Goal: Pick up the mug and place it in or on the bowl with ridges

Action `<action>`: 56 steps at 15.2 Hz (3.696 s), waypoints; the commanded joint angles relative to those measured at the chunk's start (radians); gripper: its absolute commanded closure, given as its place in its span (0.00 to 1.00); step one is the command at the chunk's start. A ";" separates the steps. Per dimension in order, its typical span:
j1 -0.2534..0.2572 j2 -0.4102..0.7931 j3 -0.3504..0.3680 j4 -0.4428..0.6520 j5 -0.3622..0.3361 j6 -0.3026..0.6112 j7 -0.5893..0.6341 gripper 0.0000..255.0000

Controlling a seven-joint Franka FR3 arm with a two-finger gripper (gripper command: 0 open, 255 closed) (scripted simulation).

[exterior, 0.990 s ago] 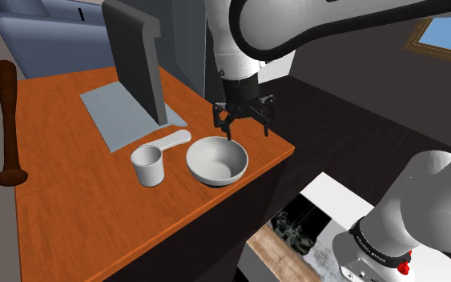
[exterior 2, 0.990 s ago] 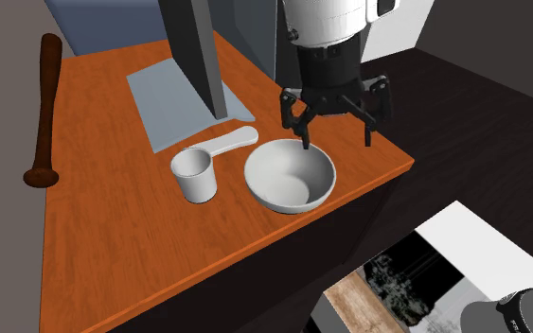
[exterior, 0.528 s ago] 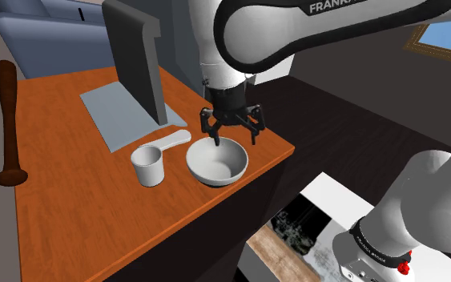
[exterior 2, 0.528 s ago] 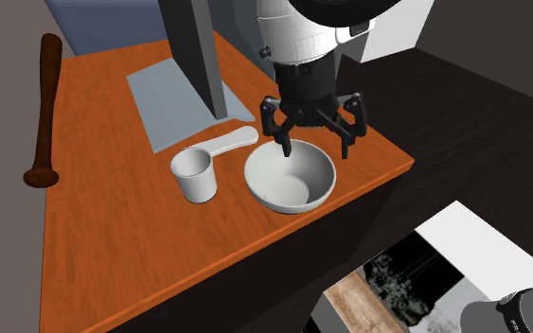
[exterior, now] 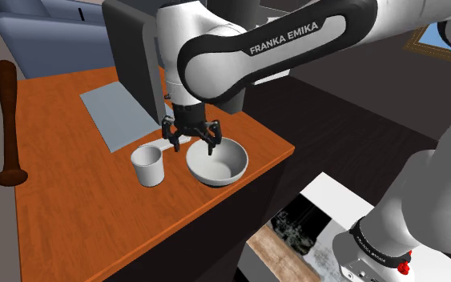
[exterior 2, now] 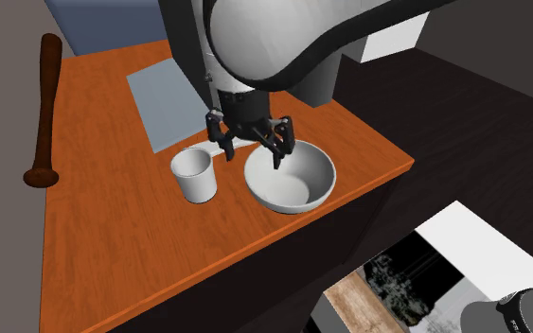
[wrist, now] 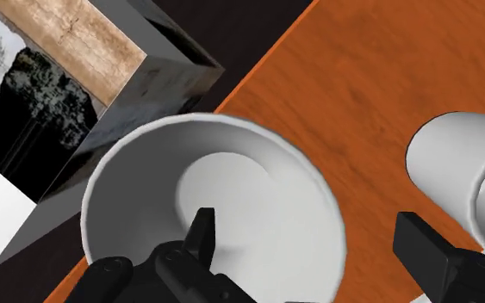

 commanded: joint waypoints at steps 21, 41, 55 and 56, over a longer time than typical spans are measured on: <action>0.067 0.292 -0.014 0.161 -0.127 0.247 0.138 0.00; 0.059 0.239 -0.003 0.214 -0.101 0.145 0.121 1.00; 0.056 0.188 0.007 0.335 -0.074 -0.024 0.104 1.00; 0.056 0.185 0.007 0.345 -0.073 -0.037 0.103 1.00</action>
